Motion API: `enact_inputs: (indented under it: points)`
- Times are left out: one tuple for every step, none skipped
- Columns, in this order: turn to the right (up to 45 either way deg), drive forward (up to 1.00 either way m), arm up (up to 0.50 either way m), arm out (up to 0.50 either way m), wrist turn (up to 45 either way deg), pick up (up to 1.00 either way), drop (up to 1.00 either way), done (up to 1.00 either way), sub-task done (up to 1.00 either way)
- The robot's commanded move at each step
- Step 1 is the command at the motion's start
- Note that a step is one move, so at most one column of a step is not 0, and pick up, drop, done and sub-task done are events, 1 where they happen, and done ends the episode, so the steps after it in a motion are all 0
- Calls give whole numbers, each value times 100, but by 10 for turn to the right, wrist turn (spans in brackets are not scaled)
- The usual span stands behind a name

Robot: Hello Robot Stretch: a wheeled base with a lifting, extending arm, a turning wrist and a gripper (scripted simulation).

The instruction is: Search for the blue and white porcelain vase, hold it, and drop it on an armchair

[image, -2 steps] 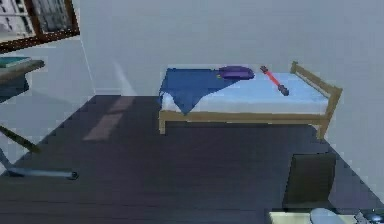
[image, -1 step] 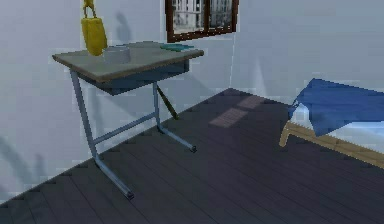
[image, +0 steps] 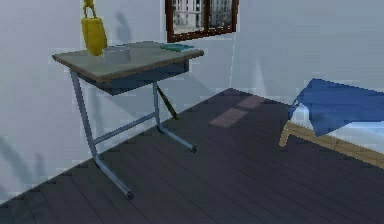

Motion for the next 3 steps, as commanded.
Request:
enact_inputs:
  points:
    - [0,0,38,0,0,0,0,0,0]
    - [0,0,0,26,0,0,0,0,0]
    - [0,0,0,0,450,0,0,0,0]
